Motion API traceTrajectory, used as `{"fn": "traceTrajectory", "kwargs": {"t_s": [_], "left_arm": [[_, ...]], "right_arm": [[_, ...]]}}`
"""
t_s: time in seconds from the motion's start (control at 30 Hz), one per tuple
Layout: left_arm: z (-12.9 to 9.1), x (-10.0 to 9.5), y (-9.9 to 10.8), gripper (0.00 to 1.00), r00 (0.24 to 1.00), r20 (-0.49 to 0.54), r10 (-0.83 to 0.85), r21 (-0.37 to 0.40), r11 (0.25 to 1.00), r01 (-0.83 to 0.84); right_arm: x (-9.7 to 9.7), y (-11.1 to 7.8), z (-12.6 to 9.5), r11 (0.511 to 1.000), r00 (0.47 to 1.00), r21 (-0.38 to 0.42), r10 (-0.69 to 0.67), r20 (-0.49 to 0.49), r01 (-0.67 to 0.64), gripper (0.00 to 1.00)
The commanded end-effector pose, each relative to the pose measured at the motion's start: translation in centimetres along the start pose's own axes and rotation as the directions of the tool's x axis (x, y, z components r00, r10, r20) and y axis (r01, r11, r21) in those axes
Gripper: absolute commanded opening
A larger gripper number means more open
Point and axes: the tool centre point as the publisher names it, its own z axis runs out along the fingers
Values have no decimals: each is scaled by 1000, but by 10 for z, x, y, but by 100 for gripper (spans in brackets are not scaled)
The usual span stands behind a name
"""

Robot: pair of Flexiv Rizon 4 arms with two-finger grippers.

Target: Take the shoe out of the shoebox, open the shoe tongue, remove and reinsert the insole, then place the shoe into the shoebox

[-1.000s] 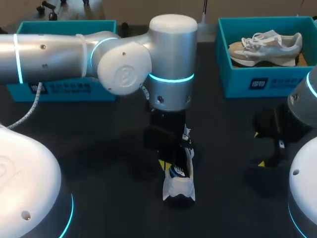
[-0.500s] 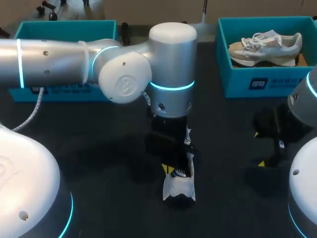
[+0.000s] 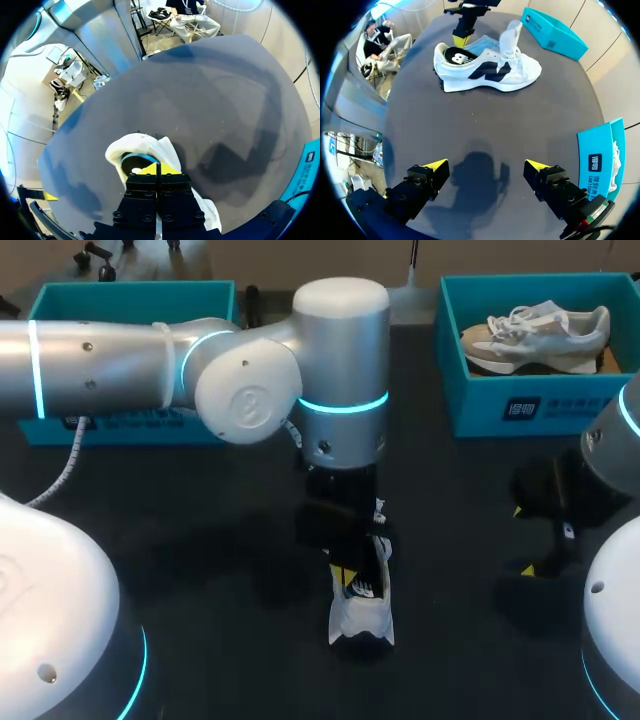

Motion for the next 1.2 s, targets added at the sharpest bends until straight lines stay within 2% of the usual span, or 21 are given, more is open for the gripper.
{"fn": "traceTrajectory", "kwargs": {"t_s": [0.03, 0.43, 0.7, 0.93, 1.2], "left_arm": [[-4, 8, -2, 0, 999, 32, -9, -3, 1000, 10], [29, -6, 17, 0, 997, -47, -55, 8, 998, 56], [30, -3, 14, 0, 997, -57, -59, 10, 998, 60], [46, 0, 5, 0, 988, -128, -82, -29, 996, 79], [61, 5, 4, 0, 988, -112, -110, -44, 993, 105]], "right_arm": [[1, 0, 0, 1000, 1000, 0, -1, 2, 1, 100], [1, 0, 0, 1000, 1000, 0, -1, 2, 1, 100], [1, 0, 0, 1000, 1000, 0, -1, 2, 1, 100], [1, 0, 0, 1000, 1000, 0, -1, 2, 1, 100], [1, 0, 0, 1000, 1000, 0, -1, 2, 1, 100]]}}
